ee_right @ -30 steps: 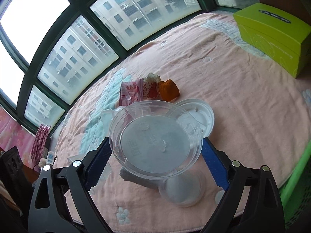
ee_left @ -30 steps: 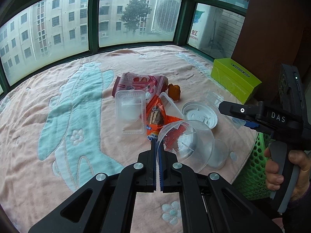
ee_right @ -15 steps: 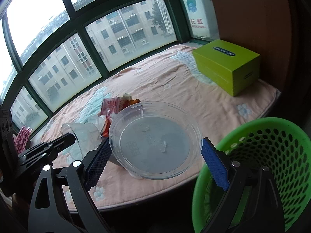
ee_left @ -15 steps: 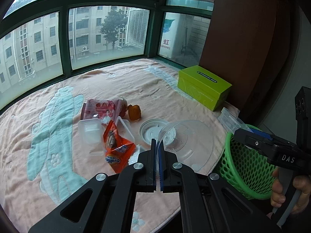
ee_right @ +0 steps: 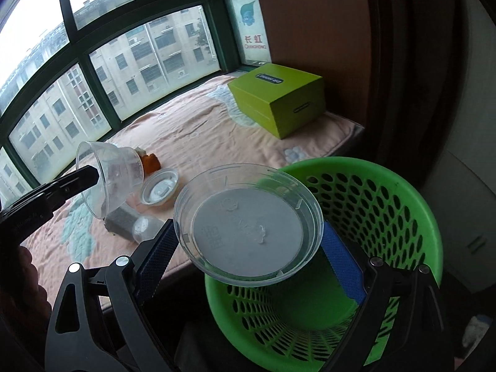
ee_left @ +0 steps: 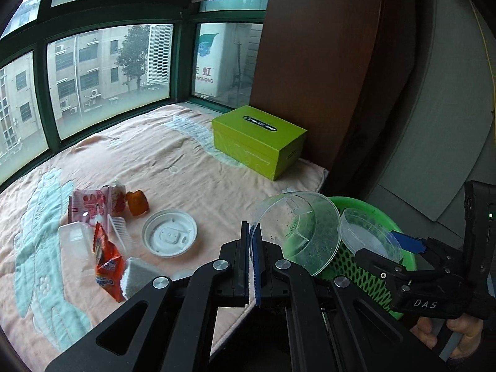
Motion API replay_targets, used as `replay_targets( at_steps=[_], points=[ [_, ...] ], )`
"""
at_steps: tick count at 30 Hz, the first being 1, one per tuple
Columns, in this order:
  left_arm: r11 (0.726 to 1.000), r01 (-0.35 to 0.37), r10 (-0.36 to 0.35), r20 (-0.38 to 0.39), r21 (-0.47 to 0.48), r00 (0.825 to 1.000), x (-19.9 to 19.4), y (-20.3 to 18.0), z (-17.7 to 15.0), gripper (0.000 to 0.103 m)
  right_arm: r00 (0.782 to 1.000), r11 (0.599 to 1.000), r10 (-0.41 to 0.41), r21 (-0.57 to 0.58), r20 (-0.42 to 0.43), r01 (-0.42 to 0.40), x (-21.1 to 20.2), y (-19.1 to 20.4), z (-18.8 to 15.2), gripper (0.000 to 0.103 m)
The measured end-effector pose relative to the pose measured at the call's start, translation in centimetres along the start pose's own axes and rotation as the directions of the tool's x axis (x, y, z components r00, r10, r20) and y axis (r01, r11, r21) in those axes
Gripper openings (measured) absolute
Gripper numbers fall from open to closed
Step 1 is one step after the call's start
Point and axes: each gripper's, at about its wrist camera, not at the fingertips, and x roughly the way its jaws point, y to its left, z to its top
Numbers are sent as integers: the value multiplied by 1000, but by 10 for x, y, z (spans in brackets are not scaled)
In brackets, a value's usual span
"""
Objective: Collect trash
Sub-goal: 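Open the right tool to drop the lid into the green basket while the left tool releases the cup there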
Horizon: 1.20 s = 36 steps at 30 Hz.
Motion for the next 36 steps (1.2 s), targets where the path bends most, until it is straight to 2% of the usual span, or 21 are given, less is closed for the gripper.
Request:
replay_targets(
  at_steps=[8, 18, 28, 36],
  points=[
    [998, 55, -55, 1, 37, 998, 5, -31, 8, 2, 998, 997, -56, 48, -12, 56, -9, -25, -16, 91],
    [994, 96, -95, -11, 54, 995, 12, -50, 11, 2, 997, 993, -70, 90, -18, 72, -13, -43, -25, 92],
    [989, 127, -124, -47, 70, 991, 25, -68, 9, 2, 995, 988, -92, 125, 25, 88, -33, -60, -25, 92],
    [984, 152, -144, -90, 96, 986, 39, -86, 3, 2, 984, 978, -161, 146, 73, 149, -56, -75, -26, 92]
  ],
)
